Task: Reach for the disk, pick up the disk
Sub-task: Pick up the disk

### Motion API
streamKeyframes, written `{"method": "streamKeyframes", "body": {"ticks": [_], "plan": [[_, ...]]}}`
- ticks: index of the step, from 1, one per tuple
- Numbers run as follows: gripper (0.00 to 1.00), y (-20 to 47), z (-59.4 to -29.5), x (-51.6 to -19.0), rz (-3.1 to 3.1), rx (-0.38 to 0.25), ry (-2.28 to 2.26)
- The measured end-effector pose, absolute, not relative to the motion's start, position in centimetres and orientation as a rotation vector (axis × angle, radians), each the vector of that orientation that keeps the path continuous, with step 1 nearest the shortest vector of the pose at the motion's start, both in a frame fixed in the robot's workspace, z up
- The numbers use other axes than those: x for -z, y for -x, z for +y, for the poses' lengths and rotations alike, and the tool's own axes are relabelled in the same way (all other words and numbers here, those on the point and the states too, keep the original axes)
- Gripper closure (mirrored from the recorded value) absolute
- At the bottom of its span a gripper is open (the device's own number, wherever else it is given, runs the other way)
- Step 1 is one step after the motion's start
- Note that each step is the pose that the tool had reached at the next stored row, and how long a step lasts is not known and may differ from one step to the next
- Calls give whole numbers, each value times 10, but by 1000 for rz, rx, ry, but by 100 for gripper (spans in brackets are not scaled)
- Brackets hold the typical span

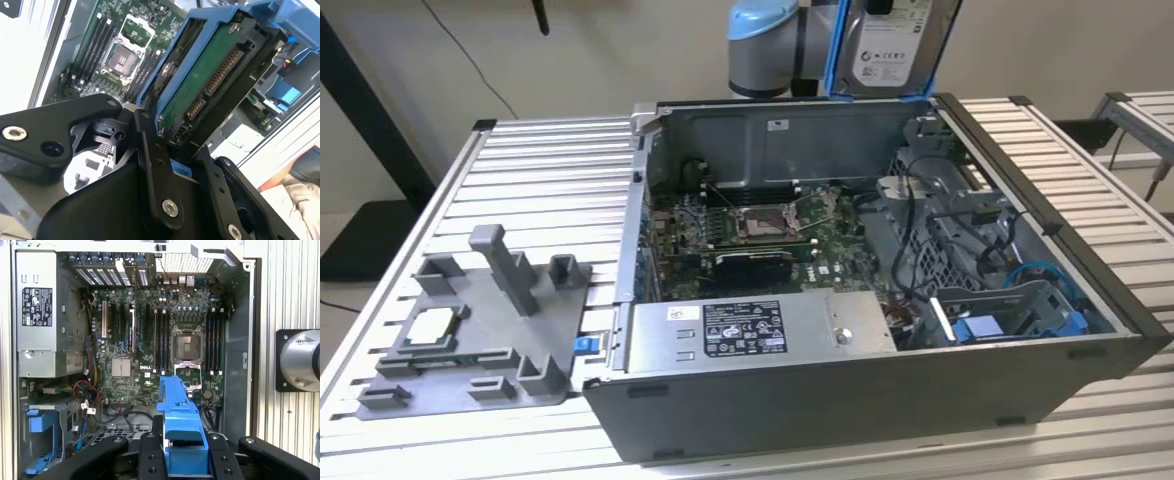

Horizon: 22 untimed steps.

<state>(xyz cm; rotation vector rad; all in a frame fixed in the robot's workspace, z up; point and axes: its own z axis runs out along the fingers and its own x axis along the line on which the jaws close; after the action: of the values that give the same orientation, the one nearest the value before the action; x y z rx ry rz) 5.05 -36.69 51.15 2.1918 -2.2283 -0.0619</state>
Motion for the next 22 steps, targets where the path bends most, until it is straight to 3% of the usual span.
{"method": "streamKeyframes", "body": {"ticks": [22], "plan": [[100, -76, -367, -512, -2214, 30, -2236]]}}
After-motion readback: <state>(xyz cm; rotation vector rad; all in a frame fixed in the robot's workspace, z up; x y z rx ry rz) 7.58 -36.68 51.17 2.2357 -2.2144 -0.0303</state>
